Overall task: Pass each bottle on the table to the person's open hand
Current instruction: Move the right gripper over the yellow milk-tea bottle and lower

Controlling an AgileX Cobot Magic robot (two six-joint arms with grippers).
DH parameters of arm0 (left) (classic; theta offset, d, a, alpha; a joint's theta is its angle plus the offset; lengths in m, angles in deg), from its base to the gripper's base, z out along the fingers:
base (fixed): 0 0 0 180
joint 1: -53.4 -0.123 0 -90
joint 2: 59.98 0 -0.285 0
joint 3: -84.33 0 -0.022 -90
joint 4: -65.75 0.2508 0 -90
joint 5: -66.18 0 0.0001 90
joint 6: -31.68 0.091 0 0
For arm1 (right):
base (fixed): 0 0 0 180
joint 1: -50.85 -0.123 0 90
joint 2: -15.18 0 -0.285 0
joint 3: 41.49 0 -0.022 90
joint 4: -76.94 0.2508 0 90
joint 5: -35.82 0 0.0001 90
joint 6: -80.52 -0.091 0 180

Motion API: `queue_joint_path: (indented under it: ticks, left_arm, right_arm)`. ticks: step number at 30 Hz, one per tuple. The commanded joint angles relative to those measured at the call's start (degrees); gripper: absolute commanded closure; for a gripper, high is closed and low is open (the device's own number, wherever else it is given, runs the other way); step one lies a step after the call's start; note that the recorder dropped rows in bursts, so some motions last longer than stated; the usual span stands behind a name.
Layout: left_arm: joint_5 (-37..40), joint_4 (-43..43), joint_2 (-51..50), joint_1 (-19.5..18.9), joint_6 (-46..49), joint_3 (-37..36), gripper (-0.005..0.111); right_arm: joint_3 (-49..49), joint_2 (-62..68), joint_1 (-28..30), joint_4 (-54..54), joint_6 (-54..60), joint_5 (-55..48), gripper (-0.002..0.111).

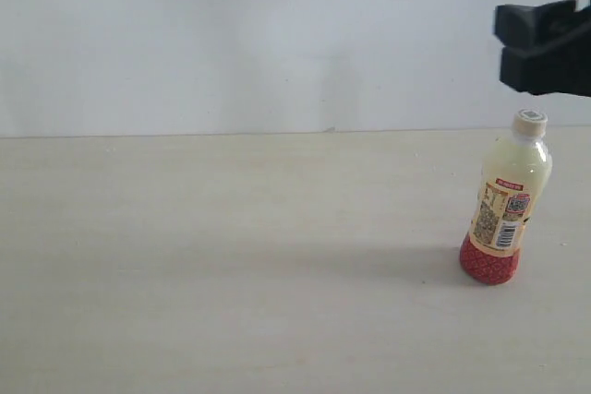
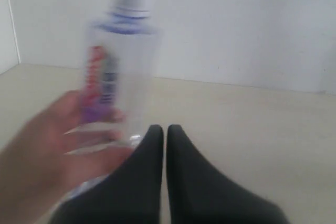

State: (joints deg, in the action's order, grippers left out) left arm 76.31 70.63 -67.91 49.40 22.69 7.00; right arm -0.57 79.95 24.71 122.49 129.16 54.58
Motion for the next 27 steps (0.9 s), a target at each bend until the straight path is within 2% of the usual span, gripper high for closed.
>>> queue_joint_path:
  ticks: [1,10,14,17,22,25,27]
  left_arm:
    - [0.1,0.0,0.2,-0.2,-0.3,0.1,0.103]
    - [0.1,0.0,0.2,-0.2,-0.3,0.1,0.103]
    - [0.1,0.0,0.2,-0.2,-0.3,0.1,0.103]
    - [0.1,0.0,0.2,-0.2,-0.3,0.1,0.103]
    - [0.1,0.0,0.2,-0.2,-0.3,0.1,0.103]
    - [0.1,0.0,0.2,-0.2,-0.3,0.1,0.103]
    - [0.1,0.0,0.2,-0.2,-0.3,0.1,0.103]
  right_arm:
    - [2.7,-0.5,7.6,0.0,1.0,-4.2,0.037]
    - [3.8,5.1,8.3,-4.1,-4.1,-3.6,0.037]
    - [3.8,9.4,8.3,-6.6,-8.0,1.2,0.037]
    - [4.0,10.8,8.3,-12.6,-14.9,2.5,0.037]
    - [9.1,12.3,8.3,-18.4,-20.9,11.2,0.037]
    - [10.6,12.3,8.3,-26.5,-27.7,12.0,0.037]
    - [11.3,12.7,8.3,-27.5,-30.0,11.9,0.037]
